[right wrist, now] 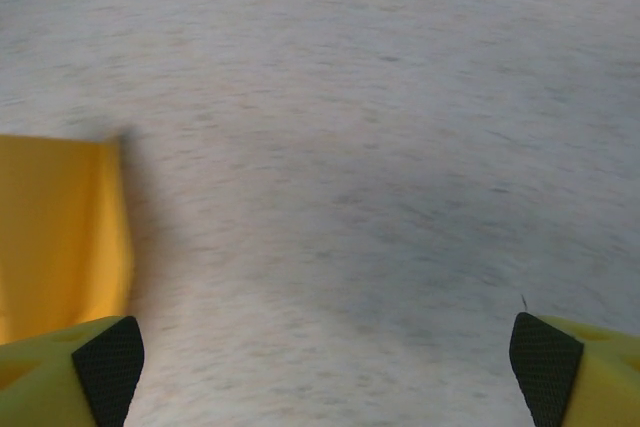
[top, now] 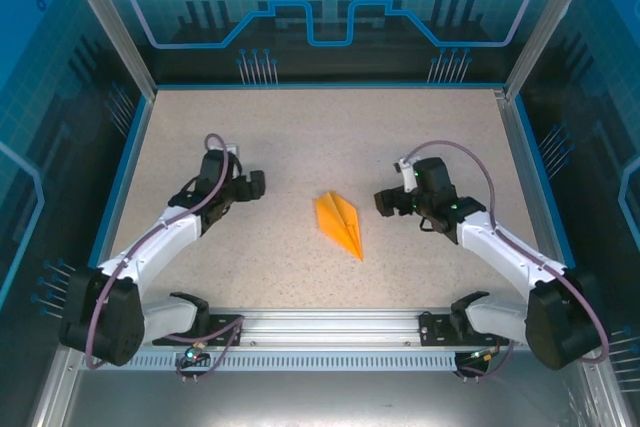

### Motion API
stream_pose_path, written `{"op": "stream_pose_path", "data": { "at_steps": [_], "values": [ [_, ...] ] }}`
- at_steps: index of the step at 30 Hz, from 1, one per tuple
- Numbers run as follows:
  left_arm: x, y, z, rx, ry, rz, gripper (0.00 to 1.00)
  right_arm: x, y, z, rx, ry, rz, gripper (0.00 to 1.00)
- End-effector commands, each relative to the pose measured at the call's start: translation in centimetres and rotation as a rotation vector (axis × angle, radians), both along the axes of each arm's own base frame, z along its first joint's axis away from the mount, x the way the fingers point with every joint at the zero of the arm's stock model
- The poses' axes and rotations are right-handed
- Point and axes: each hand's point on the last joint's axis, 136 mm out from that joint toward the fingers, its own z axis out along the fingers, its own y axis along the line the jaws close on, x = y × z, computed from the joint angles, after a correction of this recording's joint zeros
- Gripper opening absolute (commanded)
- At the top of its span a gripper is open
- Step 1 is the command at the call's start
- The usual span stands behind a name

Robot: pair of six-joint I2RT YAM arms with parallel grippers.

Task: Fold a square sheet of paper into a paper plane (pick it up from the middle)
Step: Reset both arms

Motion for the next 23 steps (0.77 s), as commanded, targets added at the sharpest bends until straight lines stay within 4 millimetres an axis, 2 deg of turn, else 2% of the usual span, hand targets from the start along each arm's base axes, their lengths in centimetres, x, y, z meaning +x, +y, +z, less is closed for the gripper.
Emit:
{"op": "stream_pose_path", "data": {
  "at_steps": [1,5,9,15,23],
  "values": [
    [1.4,2.8,0.0,0.084,-0.092,0.042,0.99,3.2,-3.8,2.6,-0.012,-0.214,-0.124,0.99],
    [2.1,4.7,-1.8,0.065,-0.115,0.067,0.99,4.0,-6.6,2.6,-0.041,-0.275,-0.161,0.99],
    [3.6,4.9,-3.0,0.087,-0.107,0.042,0.99,5.2,-8.9,1.7,-0.021,-0.309,-0.204,0.99],
    [5.5,4.3,-3.1,0.091,-0.14,-0.005,0.99,7.3,-9.0,0.0,-0.01,-0.337,-0.182,0.99],
    [5.8,3.8,-3.1,0.073,-0.15,-0.039,0.99,8.3,-8.8,-0.9,0.002,-0.328,-0.165,0.99]
  ]
}}
